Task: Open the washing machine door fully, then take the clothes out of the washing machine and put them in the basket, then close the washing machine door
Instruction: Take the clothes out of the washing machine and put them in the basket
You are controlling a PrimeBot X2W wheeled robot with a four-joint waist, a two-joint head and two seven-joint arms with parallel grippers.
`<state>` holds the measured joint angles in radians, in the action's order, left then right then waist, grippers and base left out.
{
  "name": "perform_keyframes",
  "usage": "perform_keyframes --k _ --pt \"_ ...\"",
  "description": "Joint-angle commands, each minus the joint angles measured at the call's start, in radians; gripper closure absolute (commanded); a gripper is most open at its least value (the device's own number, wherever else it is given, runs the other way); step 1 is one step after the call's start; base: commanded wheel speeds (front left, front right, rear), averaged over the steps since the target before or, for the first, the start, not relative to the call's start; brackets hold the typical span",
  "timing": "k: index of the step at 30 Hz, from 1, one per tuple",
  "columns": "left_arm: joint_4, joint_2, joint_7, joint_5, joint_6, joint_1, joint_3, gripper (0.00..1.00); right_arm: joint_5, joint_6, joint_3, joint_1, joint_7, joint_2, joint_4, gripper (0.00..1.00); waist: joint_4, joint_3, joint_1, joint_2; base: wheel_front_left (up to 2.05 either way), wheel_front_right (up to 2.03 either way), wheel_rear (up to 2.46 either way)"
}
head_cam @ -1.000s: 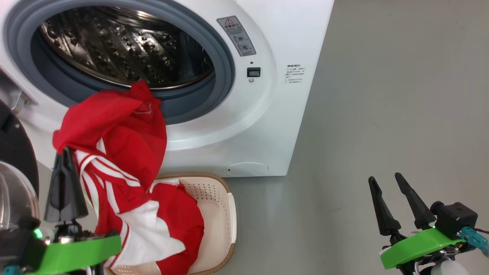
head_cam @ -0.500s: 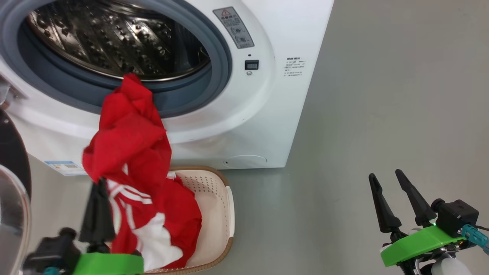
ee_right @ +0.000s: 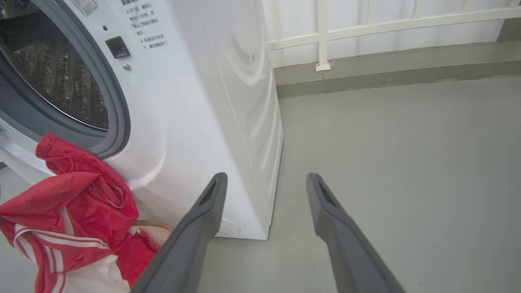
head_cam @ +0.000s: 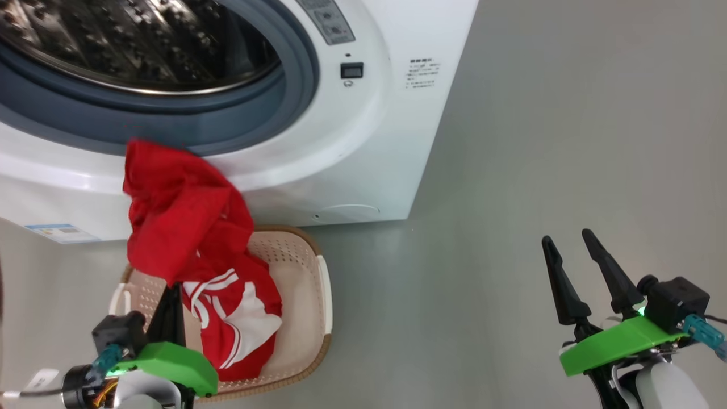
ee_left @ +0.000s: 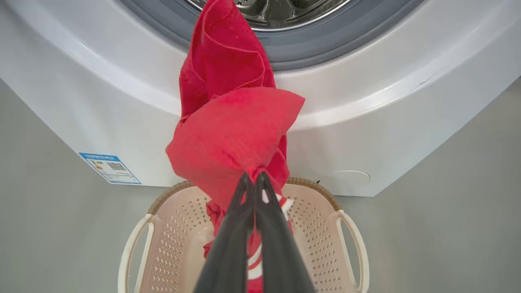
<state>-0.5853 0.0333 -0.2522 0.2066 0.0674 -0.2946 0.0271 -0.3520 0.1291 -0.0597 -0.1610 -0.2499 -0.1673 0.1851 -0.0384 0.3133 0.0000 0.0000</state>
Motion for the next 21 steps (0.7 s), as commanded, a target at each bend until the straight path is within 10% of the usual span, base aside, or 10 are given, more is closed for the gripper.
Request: perform_keyframes --k 1,21 --pt "-0.021 0.02 -0.009 -0.015 0.01 -0.039 -0.036 1.0 0.009 0.002 -0.027 -0.02 -0.012 -0.005 -0.025 0.0 -0.024 0.033 0.0 0.0 0.0 0.0 0.0" --pt "-0.494 0.053 -0.009 -0.094 0.031 -0.328 -0.035 1.0 0.012 0.002 -0.056 -0.106 -0.012 0.012 -0.05 0.0 -0.096 0.202 0.0 0.0 0.0 0.0 0.0"
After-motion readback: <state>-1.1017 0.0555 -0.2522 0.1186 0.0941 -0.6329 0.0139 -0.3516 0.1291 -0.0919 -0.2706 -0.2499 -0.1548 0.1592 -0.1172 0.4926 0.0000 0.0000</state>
